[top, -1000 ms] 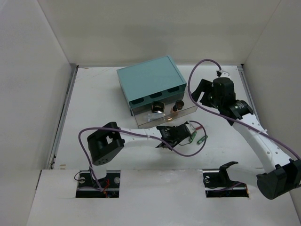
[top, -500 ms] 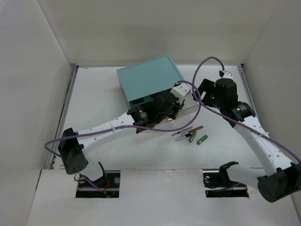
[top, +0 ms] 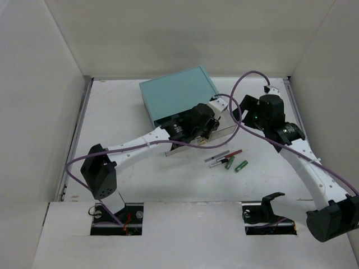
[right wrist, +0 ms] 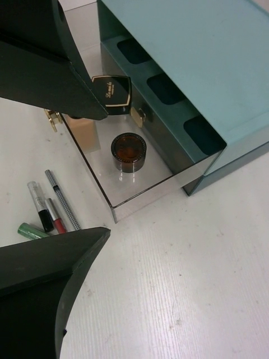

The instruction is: Organize the makeup

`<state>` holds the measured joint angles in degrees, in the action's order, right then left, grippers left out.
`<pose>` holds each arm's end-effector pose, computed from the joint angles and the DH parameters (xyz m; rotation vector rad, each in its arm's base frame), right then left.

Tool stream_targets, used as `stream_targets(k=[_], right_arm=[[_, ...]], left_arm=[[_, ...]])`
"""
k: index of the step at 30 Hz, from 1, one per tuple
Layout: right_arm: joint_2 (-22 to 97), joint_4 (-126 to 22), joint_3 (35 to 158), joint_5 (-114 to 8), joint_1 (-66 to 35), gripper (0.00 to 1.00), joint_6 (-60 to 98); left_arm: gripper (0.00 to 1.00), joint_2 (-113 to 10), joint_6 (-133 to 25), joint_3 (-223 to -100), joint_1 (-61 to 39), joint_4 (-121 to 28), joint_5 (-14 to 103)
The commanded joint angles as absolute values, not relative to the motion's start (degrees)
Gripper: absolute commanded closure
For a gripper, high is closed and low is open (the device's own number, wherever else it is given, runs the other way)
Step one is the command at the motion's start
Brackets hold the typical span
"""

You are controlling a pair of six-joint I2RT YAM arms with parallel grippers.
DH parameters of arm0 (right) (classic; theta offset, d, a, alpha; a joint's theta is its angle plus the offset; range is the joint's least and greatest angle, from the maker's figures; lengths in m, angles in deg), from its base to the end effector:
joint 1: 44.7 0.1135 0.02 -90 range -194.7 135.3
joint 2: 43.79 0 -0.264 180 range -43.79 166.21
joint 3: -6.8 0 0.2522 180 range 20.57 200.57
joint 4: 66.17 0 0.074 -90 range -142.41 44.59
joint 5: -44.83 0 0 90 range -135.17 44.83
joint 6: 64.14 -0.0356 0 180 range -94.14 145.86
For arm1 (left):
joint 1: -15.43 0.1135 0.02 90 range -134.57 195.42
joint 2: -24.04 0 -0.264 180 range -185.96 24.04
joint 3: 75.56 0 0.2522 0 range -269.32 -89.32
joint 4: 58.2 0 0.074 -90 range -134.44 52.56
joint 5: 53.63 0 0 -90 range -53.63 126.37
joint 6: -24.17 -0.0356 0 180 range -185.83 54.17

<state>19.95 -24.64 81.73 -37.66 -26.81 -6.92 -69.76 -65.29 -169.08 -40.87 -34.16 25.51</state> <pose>0.2345 0.0708 0.3440 0.3536 2.0903 0.3941 0.2214 -0.3199 0.3308 0.8316 1.8359 -0.4498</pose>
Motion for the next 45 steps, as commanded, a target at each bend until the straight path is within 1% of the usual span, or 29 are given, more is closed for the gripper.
stream_targets(k=[1, 7, 10, 11, 12, 13, 15, 20, 30, 36, 40, 41, 42, 45], right_arm=[[17.82, -27.8, 82.09, -37.96, -27.6, 0.17, -7.45], [16.5, -27.8, 81.21, -37.96, -28.39, 0.16, -7.8], [16.06, -27.8, 80.6, -37.96, -28.83, 0.16, -8.07], [15.97, -27.8, 80.42, -37.96, -28.92, 0.15, -8.24], [15.97, -27.8, 80.24, -37.96, -28.92, 0.14, -8.42], [16.06, -27.8, 80.07, -37.96, -28.92, 0.13, -8.51], [16.15, -27.8, 79.8, -37.96, -28.75, 0.11, -8.51], [16.41, -27.8, 79.72, -37.96, -28.57, 0.11, -8.59], [17.82, -26.75, 79.81, -38.58, -27.52, 0.1, -8.24], [11.42, -26.39, 74.19, -40.25, -26.99, 0.1, -7.98], [7.54, -25.87, 69.97, -41.65, -26.73, 0.1, -8.24], [7.1, -25.69, 69.35, -42.0, -26.55, 0.1, -8.24], [6.49, -25.51, 68.65, -42.44, -26.29, 0.1, -8.24], [4.82, -26.21, 66.45, -42.97, -25.06, 0.1, -8.33]], left_arm=[[0.79, -69.65, -65.91, -171.76, -38.5, -35.13, 25.64], [0.79, -71.23, -64.77, -171.67, -35.25, -35.83, 25.29], [0.75, -71.14, -64.77, -172.02, -34.02, -35.92, 24.59], [0.72, -71.23, -64.77, -172.28, -33.58, -35.48, 24.68], [0.64, -71.4, -64.77, -172.37, -33.22, -35.3, 24.68], [0.59, -71.49, -64.77, -172.37, -33.13, -35.22, 24.59], [0.47, -71.41, -64.77, -172.37, -32.96, -34.95, 24.59], [0.38, -71.14, -64.77, -172.02, -32.96, -34.95, 24.59], [0.38, -69.65, -64.68, -171.32, -32.43, -34.6, 24.33], [0.37, -65.53, -65.21, -173.16, -29.36, -34.25, 24.94], [0.33, -62.54, -65.39, -175.36, -27.34, -33.11, 26.78], [0.31, -62.01, -65.39, -175.8, -26.98, -32.76, 27.31], [0.27, -61.48, -65.3, -176.15, -26.37, -32.23, 27.75], [0.25, -60.42, -63.2, -176.42, -22.86, -30.13, 26.0]])
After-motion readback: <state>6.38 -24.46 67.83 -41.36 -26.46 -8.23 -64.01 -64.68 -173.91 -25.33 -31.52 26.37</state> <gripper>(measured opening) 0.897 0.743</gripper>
